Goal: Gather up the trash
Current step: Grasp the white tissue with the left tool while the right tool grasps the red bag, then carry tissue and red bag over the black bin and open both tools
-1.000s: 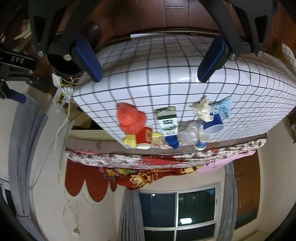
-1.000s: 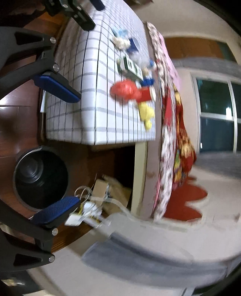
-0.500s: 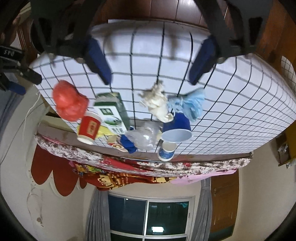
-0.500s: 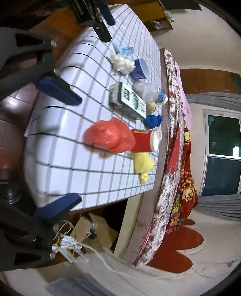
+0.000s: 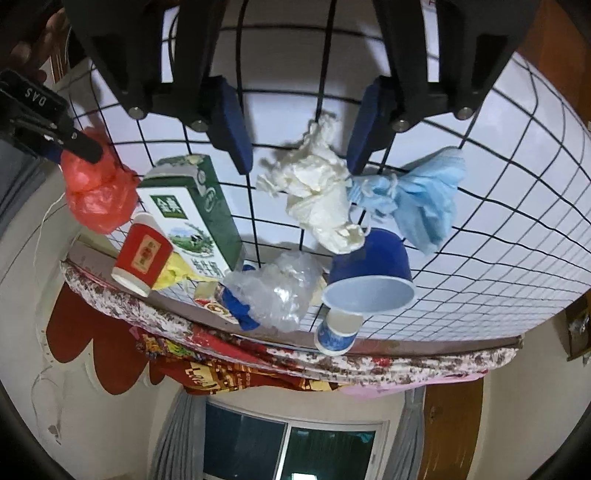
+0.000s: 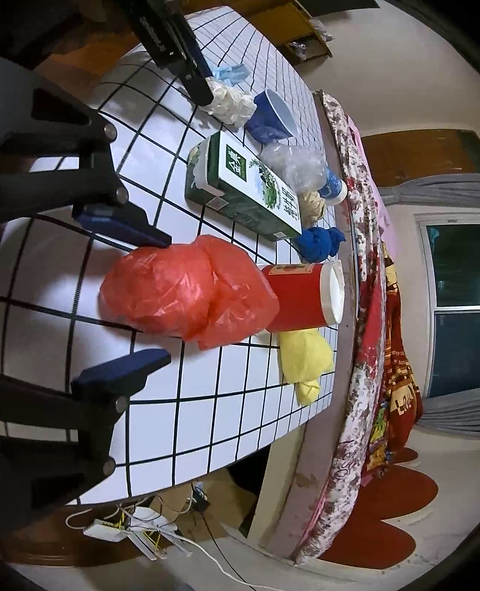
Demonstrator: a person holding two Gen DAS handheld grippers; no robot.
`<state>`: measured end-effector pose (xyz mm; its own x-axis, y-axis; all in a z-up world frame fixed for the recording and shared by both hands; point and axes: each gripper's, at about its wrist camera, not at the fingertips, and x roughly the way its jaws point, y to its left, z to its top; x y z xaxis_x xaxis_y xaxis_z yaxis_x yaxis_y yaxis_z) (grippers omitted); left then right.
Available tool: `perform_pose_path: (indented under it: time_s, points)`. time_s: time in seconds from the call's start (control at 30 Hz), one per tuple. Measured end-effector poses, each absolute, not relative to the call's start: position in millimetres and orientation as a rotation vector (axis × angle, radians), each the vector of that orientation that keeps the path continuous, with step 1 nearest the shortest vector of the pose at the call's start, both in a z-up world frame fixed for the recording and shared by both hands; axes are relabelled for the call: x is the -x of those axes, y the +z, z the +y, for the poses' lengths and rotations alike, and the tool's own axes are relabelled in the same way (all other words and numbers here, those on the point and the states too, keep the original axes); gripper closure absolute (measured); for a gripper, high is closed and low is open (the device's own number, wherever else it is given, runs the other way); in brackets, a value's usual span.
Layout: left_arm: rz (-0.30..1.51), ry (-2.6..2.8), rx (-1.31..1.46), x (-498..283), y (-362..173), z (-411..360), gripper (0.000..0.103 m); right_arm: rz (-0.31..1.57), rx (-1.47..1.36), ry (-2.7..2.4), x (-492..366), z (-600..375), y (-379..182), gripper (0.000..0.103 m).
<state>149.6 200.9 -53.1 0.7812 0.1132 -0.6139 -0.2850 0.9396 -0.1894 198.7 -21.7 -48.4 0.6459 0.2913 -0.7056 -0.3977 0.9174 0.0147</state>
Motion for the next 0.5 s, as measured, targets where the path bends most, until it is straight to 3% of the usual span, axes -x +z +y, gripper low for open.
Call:
perform_pose_path:
  time_s: [0.13,0.23,0.5]
  points:
    - [0.651,0.220,0.318,-156.8,-57.5,208.9,0.064,0.778,0.133,0.412,-201.4,-21.7,-50.5,0.067]
    - [0.649,0.206,0.329,-157.9,-59.1,211.8,0.077,0.780,0.126,0.420,-202.7,-22.7,-51.6,0.072]
    - [0.596,0.168,0.295,-139.3,-43.4,200.7,0.079,0.743,0.117,0.421,-199.0,-32.4,-42.6,0.078]
